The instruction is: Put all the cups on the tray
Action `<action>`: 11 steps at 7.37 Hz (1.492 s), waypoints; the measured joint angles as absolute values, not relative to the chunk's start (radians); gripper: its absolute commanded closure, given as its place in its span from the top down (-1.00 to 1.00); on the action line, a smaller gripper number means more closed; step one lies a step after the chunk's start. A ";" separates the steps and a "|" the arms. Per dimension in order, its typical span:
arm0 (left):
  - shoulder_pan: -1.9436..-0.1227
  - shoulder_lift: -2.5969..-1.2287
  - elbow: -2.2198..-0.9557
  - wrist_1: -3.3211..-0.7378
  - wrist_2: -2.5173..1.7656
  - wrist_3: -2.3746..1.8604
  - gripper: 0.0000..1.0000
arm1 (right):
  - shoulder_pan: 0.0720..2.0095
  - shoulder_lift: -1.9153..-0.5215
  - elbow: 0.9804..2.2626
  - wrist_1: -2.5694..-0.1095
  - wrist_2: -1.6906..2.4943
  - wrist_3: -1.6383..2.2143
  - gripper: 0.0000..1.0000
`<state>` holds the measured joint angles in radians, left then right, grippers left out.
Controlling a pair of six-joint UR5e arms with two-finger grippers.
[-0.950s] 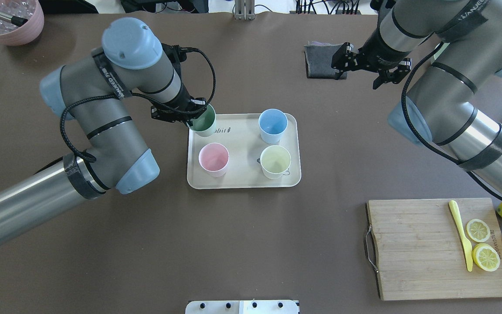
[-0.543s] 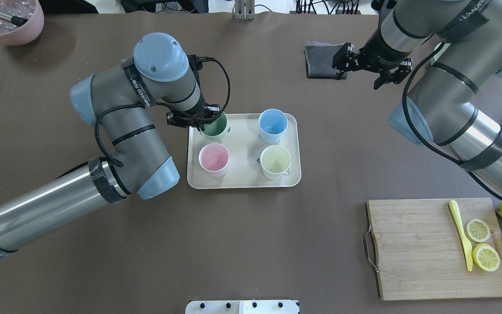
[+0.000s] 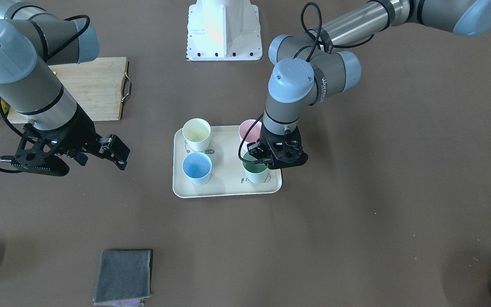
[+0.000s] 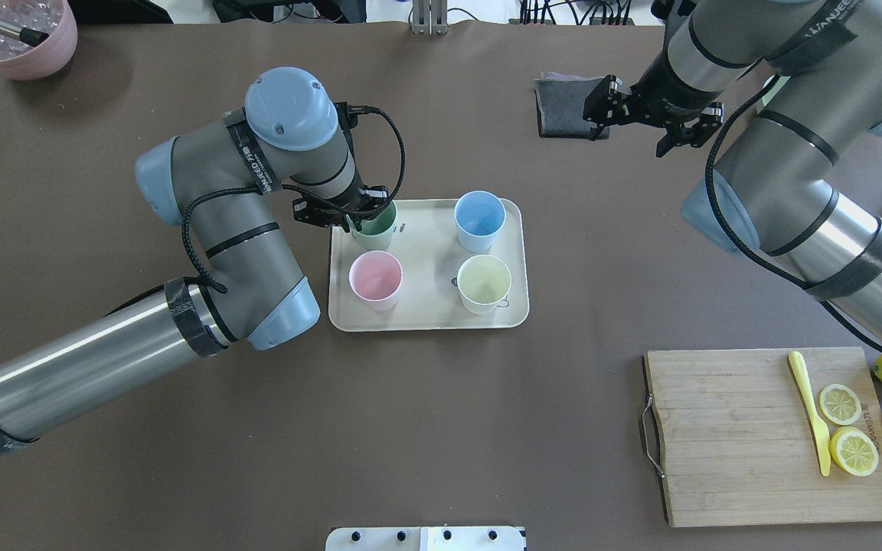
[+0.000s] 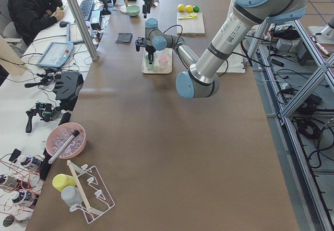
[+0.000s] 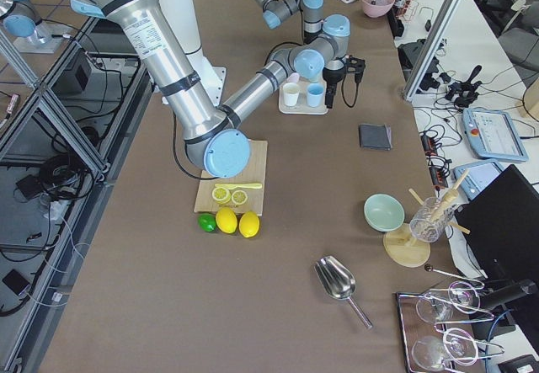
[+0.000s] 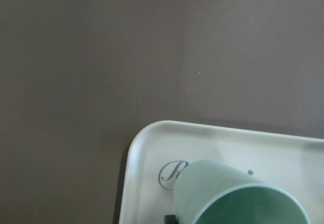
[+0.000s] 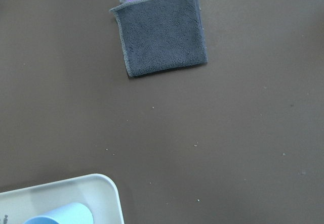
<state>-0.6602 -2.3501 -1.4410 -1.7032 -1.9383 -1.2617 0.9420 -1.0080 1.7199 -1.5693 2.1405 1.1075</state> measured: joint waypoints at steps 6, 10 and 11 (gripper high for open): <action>-0.851 -2.242 -1.654 -1.647 -2.007 -1.070 0.95 | 1.037 -1.064 1.721 -1.572 2.226 1.003 1.00; -1.198 -1.965 -1.821 -1.655 -2.168 -0.744 0.95 | 1.263 -1.323 1.718 -1.571 2.333 0.539 1.00; -1.281 -1.904 -1.817 -1.669 -2.228 -0.637 0.95 | 1.331 -1.392 1.714 -1.571 2.345 0.420 1.00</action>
